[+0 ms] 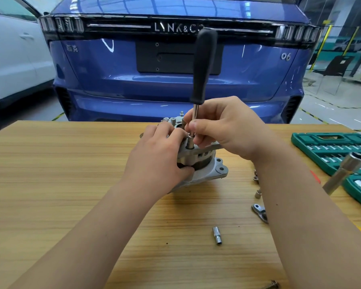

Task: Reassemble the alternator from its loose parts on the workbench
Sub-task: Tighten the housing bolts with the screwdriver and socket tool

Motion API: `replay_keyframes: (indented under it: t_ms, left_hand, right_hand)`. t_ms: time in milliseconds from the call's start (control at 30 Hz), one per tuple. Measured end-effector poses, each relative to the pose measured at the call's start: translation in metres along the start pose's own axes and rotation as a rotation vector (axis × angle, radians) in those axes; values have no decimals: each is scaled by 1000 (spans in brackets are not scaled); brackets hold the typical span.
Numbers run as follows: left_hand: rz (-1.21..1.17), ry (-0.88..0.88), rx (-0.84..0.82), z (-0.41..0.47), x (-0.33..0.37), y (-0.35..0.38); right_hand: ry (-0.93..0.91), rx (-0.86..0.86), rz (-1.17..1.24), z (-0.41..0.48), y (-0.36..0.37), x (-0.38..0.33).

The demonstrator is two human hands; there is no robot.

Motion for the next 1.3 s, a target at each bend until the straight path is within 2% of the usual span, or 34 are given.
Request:
replay_keyframes:
  t_ms: [167,367,633,767,800,900,933,967,1000,1067,1133,1233,1300]
  left_hand:
    - [-9,-10,4,0,1,0]
    - [-21,-10,-8,1,1,1]
    - [-33,10,5,0,1,3]
    - [-32,24,10,0,-2,-1]
    - [-31,33,45,-5,-3,-2]
    - [-125,103,349,-42,3,-7]
    - [-177,142,389,-60,9,-5]
    - [-222,184,343,-75,15,-1]
    - [-246,198,201,-87,24,7]
    - [-170,77,-199,-103,42,24]
    - [-44,-60,-425,-107,47,40]
    - [-67,-190,-461,-102,47,48]
    - [-147,-213,-456,-101,46,50]
  right_hand:
    - [-7,107,-168,3,8,1]
    - [-20,4,-71,-1,1,-3]
    - [-45,188,-190,4,15,3]
    - [-4,228,-141,3,12,2]
    - [10,257,-94,1,8,1]
    - [56,332,45,-16,-10,-1]
    - [76,330,67,-25,-16,0]
    - [100,311,79,-33,-21,2]
    - [126,280,87,-43,-24,4]
    - [169,228,116,-62,-27,6]
    - [219,197,150,-77,-23,13]
    - [280,164,178,-106,-16,24]
    - [317,196,161,-126,-15,34]
Point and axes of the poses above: each hand's wrist, its own z-axis towards the middle knuckle, its own y-axis out of the palm, x = y × z, the point moved 3 cm from there along z, towards the middle knuckle, and after that the axes turned 9 degrees about -y, right-handed, at the moved point
